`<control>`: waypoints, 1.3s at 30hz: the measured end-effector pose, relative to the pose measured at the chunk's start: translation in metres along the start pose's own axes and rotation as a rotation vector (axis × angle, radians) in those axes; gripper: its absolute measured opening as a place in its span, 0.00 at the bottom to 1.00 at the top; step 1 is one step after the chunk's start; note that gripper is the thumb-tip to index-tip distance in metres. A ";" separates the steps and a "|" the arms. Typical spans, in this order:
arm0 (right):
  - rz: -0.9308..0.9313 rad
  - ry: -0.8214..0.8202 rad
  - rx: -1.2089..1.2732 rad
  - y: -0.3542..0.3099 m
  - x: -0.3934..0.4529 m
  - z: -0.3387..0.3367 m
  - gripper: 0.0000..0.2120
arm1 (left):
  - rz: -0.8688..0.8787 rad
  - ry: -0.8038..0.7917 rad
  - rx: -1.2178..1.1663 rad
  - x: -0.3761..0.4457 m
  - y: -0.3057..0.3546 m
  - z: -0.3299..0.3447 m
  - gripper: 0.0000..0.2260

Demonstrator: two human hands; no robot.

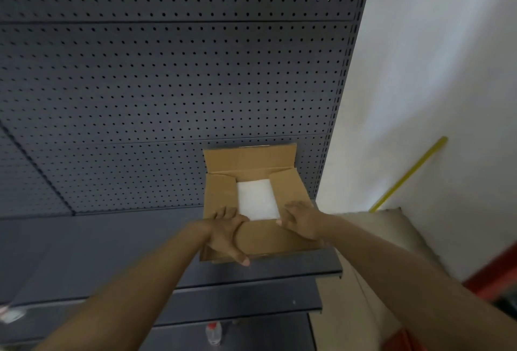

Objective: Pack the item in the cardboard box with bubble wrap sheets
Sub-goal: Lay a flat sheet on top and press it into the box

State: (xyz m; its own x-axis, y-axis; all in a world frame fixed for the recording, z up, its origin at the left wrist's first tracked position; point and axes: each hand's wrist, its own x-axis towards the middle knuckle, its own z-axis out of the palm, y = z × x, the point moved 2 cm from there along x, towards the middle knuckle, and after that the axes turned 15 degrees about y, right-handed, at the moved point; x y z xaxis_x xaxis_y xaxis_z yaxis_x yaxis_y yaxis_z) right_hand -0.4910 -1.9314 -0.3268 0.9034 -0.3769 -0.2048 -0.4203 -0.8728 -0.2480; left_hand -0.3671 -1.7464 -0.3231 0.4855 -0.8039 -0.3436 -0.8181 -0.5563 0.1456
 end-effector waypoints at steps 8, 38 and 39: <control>0.037 -0.047 0.103 0.011 0.015 -0.044 0.35 | -0.027 -0.250 -0.315 -0.003 -0.005 -0.041 0.31; -0.160 0.520 -0.326 0.000 0.095 0.005 0.31 | -0.053 0.636 0.222 0.100 -0.056 -0.044 0.58; -0.170 0.521 -0.351 -0.002 0.101 0.001 0.32 | -0.058 0.612 0.259 0.103 -0.055 -0.051 0.61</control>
State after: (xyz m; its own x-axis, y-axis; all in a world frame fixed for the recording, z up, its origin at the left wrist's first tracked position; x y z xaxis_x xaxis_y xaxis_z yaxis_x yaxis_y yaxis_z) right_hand -0.3995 -1.9675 -0.3474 0.9148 -0.2486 0.3183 -0.2950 -0.9496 0.1061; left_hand -0.2565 -1.8098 -0.3187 0.5556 -0.7910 0.2559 -0.7959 -0.5951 -0.1113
